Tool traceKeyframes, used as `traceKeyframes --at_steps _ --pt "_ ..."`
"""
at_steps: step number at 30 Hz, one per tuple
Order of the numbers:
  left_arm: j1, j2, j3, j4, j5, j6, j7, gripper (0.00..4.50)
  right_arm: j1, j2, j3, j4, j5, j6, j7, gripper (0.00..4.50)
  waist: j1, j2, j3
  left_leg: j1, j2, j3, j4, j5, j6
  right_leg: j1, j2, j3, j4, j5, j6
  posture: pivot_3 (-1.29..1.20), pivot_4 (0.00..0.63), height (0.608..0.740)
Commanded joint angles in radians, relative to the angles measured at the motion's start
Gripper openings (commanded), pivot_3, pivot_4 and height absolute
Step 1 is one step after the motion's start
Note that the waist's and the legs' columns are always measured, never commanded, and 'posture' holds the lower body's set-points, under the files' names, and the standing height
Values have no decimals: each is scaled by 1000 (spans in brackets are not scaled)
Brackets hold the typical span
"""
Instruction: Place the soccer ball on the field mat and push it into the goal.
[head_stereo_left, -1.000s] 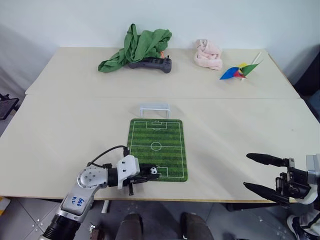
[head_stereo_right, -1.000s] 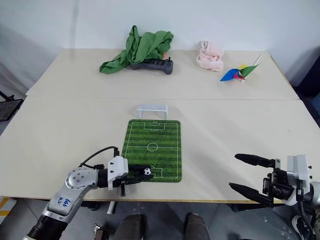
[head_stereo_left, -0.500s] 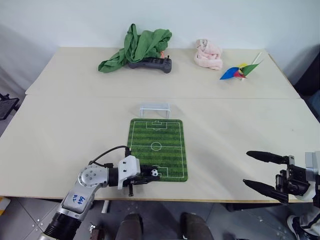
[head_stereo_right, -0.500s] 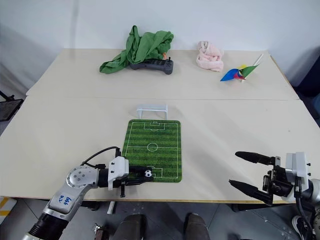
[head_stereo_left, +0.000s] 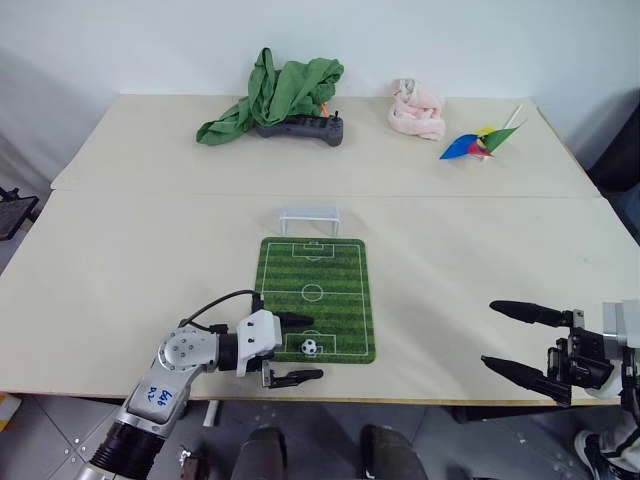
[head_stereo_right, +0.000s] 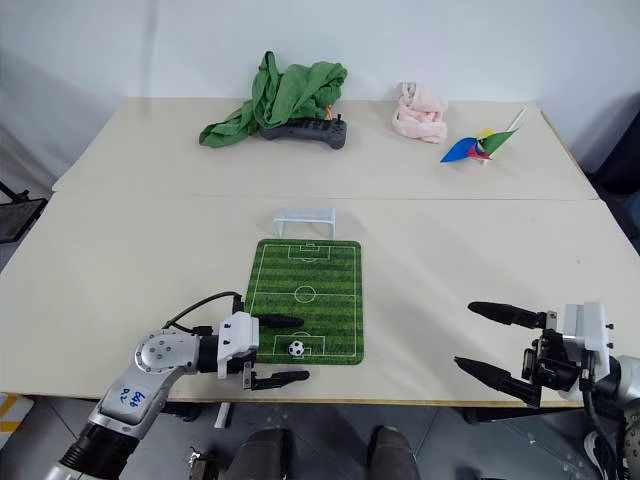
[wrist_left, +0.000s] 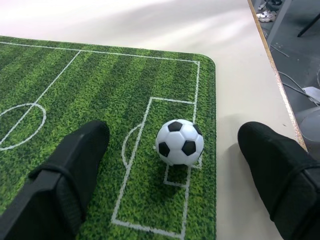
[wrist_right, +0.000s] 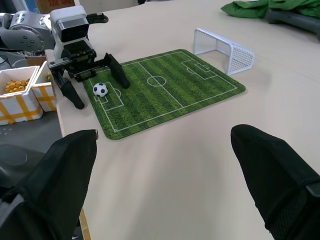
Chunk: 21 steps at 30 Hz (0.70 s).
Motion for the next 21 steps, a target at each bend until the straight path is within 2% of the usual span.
traceKeyframes --at_steps 1,3,6,13,18,21 --pt "-8 -2 28 -38 -41 -14 -2 4474 -8 -16 -13 3 4 2 -7 4500 0 0 0 0 0 0 0 0 0 0 0 0 0 0 0 0 150 740" --pt "-9 -6 69 -66 -93 -42 -13 4474 -11 -18 -13 5 4 3 -7 4500 -1 0 0 0 0 0 0 0 0 0 0 0 0 0 0 0 150 740" --pt "5 25 101 -111 -183 -54 -93 3877 -22 -17 -15 11 15 5 1 4500 -1 0 0 0 0 0 0 0 0 0 0 0 0 0 0 0 150 740" --pt "68 117 137 -168 -316 -1 -235 1753 -60 -5 -26 31 72 -2 58 4500 -4 0 0 0 0 0 0 0 0 0 0 0 0 0 0 0 150 740" --pt "92 154 118 -182 -330 24 -286 178 -52 14 -19 18 102 4 79 4500 0 0 0 0 0 0 0 0 0 0 0 0 0 0 0 0 150 740" --pt "105 161 102 -199 -318 40 -291 52 -13 30 -17 -8 102 10 65 4500 0 0 0 0 0 0 0 -1 0 0 0 0 -1 0 0 0 150 740"
